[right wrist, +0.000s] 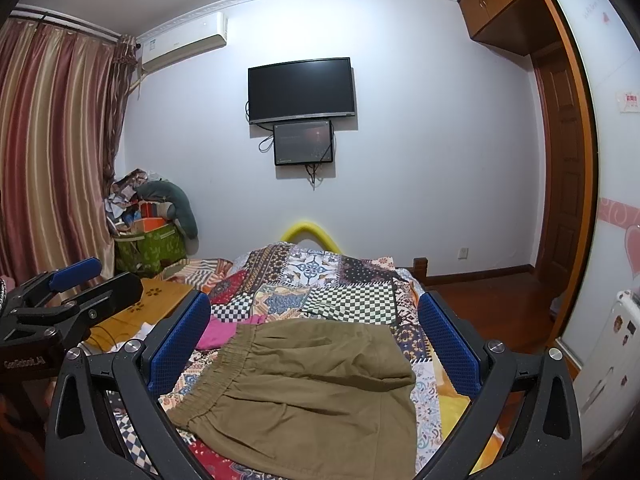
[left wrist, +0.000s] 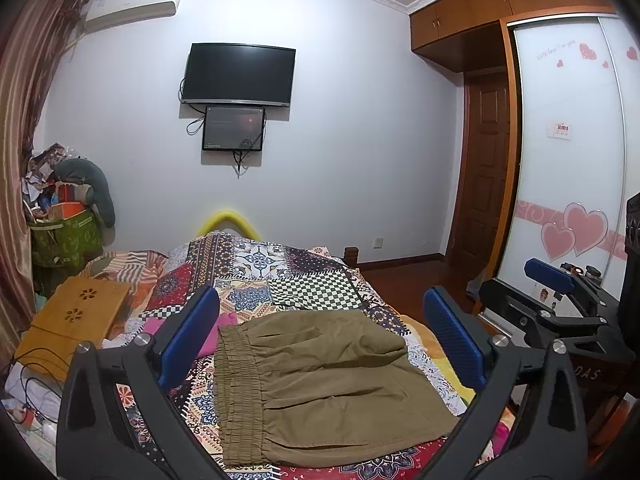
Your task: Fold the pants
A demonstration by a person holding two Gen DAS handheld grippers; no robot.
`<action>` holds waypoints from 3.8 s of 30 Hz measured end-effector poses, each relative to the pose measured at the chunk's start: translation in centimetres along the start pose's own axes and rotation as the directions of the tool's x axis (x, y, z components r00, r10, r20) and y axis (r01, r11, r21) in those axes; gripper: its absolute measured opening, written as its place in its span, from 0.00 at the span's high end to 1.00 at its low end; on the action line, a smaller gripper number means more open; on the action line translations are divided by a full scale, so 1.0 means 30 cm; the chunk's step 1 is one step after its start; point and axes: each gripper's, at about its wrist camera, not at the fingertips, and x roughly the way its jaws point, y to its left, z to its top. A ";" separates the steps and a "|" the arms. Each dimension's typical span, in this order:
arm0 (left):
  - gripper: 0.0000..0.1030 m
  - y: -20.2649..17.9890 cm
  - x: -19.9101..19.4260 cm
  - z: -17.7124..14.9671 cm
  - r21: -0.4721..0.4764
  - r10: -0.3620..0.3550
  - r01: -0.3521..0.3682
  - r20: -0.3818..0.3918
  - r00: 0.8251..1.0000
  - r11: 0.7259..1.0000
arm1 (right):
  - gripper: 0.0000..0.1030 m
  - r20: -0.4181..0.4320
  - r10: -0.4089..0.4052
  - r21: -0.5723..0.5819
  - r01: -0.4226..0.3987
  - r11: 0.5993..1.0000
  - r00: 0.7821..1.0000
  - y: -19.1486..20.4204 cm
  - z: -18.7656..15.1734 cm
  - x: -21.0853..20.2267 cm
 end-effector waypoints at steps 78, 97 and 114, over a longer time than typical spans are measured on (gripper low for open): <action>0.00 0.293 0.423 -0.138 0.055 0.188 -0.179 -0.270 0.945 0.982 | 0.00 -0.191 -0.211 -0.022 0.211 0.977 0.959 -0.275 -0.105 0.236; 0.18 0.489 0.847 -0.461 0.008 0.110 -0.134 -0.625 0.773 0.991 | 0.08 -0.604 -0.163 0.020 0.219 0.976 0.780 -0.512 -0.389 0.628; 0.30 0.486 0.994 -0.579 -0.117 -0.083 -0.007 -0.743 0.664 0.993 | 0.36 -0.715 -0.056 0.027 0.108 0.994 0.696 -0.503 -0.522 0.773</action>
